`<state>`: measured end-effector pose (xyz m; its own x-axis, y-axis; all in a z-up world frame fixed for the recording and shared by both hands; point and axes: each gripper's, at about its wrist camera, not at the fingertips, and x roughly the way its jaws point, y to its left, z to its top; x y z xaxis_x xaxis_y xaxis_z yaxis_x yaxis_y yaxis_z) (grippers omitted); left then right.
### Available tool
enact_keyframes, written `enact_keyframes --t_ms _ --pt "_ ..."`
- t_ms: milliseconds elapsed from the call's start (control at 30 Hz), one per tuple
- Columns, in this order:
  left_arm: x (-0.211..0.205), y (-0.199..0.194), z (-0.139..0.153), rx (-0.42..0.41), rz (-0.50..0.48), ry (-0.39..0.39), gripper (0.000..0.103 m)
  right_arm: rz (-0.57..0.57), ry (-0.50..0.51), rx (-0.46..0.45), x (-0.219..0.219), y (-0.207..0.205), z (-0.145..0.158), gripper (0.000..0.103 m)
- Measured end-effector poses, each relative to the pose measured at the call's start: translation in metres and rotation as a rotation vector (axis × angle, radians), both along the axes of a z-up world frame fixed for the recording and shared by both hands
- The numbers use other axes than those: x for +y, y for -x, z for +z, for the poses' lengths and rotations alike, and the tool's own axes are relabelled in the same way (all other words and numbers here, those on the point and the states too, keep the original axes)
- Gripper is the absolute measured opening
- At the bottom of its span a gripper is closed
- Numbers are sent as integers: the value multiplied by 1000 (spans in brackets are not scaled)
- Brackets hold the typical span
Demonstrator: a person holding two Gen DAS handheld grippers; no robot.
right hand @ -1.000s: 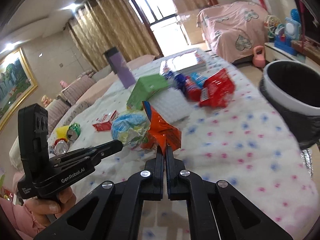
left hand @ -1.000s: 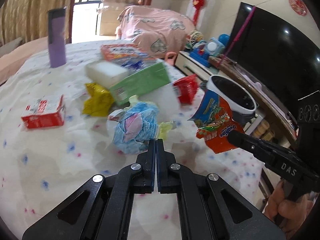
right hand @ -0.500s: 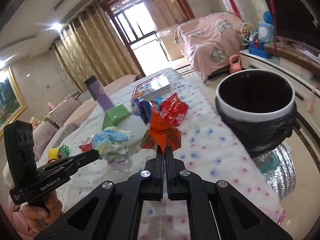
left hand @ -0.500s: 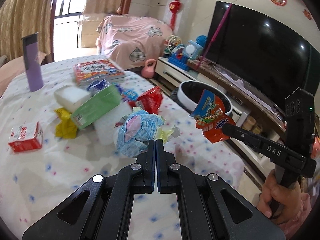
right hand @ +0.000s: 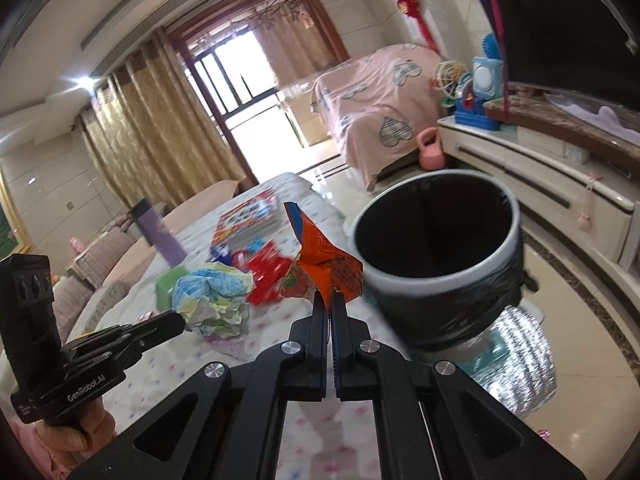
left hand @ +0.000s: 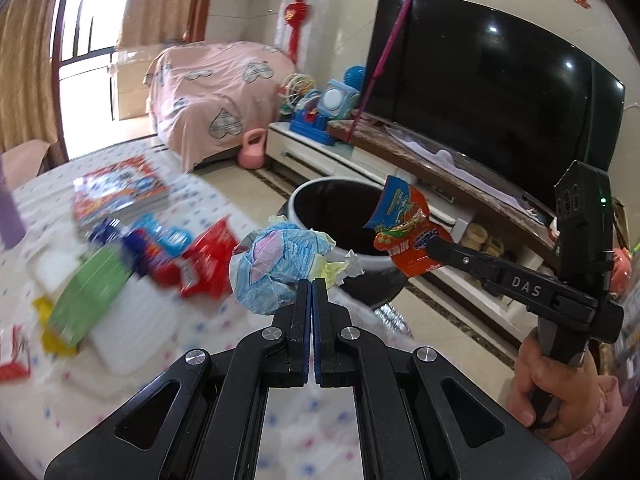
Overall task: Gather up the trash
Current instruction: 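Carry both items over the bin and open both grippers to drop them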
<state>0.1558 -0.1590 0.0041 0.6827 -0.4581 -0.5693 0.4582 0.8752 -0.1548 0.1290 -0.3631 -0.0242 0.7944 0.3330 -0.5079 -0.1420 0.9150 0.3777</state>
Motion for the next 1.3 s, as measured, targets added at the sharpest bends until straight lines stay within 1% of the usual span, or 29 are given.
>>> enact_keyframes --t_ms 233,367,533,700,867,967,1000,1033,1067,1100,1133,1167,1200,1233,1267,1300 --pt "-35 -31 7 -15 -37 4 0 -50 9 12 -28 -27 1 1" --pt "-53 -52 7 -4 -51 8 0 -69 25 26 -39 -45 0 1" --pt "-72 -76 0 17 -64 8 0 -85 38 52 -51 -67 -6 2" --pt "-91 -100 -9 35 -76 -2 0 -95 54 77 -58 -80 -12 2" --pt "-104 -114 -22 69 -86 -11 0 -105 67 99 -65 -92 -17 2" --pt "-109 -117 -29 87 -86 -31 2 -111 73 111 -68 -97 -20 2" --pt "-110 -117 -31 90 -82 -37 3 -110 71 116 -69 -99 -21 4" --pt "-110 -118 -32 97 -80 -42 12 -111 69 120 -70 -100 -22 7" --pt "-109 -118 -33 100 -73 -45 27 -110 67 123 -71 -101 -23 7" --pt "-107 -117 -33 99 -60 -48 37 -105 66 126 -72 -103 -24 9" --pt "-104 -115 -32 93 -45 -42 46 -105 68 128 -72 -103 -24 13" --pt "-100 -112 -31 87 -39 -33 46 -109 68 126 -73 -102 -24 17" --pt "-98 -110 -30 89 -36 -30 48 -113 63 122 -74 -101 -23 27" --pt "-94 -107 -29 89 -30 -26 52 -115 54 116 -75 -99 -22 40" --pt "-90 -102 -28 83 -20 -25 55 -118 46 108 -76 -98 -21 44" --pt "-86 -99 -27 77 -15 -24 56 -123 40 101 -77 -96 -20 48"
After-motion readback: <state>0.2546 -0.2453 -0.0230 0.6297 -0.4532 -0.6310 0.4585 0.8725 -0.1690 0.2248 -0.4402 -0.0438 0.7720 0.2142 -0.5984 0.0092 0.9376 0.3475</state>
